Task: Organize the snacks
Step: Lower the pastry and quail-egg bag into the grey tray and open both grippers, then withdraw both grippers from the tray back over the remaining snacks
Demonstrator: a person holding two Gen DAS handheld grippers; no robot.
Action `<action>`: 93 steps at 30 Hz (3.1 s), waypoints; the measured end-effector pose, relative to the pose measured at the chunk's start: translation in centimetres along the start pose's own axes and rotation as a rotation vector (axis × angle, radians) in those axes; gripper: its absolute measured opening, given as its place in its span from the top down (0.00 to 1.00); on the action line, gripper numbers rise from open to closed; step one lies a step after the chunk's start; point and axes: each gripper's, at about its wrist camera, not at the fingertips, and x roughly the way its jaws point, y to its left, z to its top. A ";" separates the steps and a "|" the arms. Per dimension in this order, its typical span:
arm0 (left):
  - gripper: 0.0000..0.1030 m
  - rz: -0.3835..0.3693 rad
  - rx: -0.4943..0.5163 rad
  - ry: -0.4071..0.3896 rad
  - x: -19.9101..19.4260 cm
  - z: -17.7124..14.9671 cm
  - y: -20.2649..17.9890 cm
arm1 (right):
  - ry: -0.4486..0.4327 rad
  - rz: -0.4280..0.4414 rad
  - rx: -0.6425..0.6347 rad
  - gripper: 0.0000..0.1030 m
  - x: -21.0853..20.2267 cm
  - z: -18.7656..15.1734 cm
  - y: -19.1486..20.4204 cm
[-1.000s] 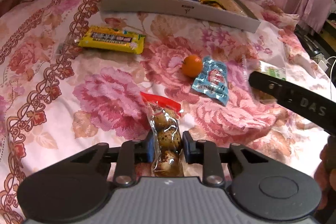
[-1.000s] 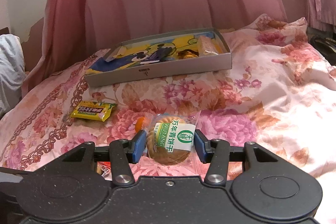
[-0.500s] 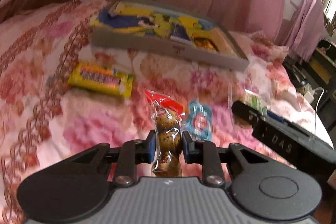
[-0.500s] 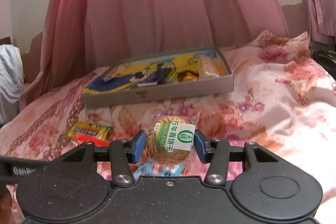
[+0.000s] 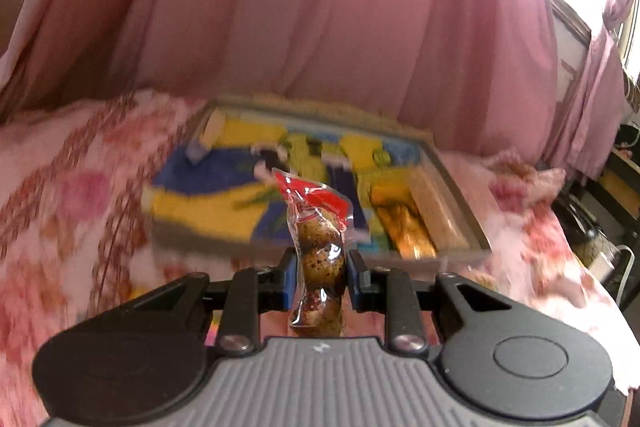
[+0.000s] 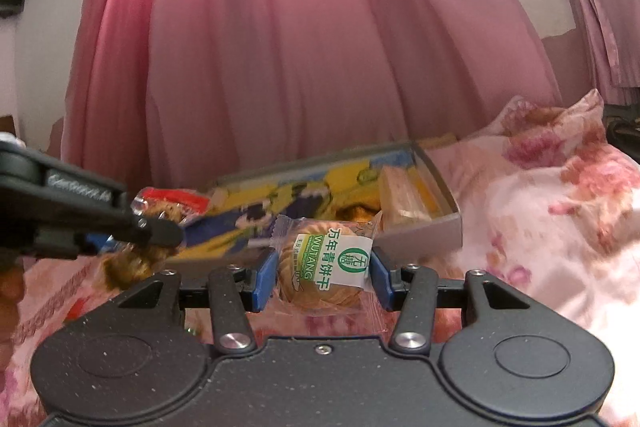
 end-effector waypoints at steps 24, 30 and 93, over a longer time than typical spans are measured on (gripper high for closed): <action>0.73 0.179 -0.014 0.015 12.7 5.8 0.7 | 0.020 -0.013 -0.098 0.50 11.3 2.3 -0.8; 0.73 0.189 -0.026 0.036 13.7 5.3 0.4 | 0.042 -0.027 -0.111 0.48 12.3 1.9 -0.8; 0.01 0.224 0.041 -0.091 -14.8 -12.6 4.3 | 0.046 -0.097 -0.239 0.01 -16.2 -4.5 6.3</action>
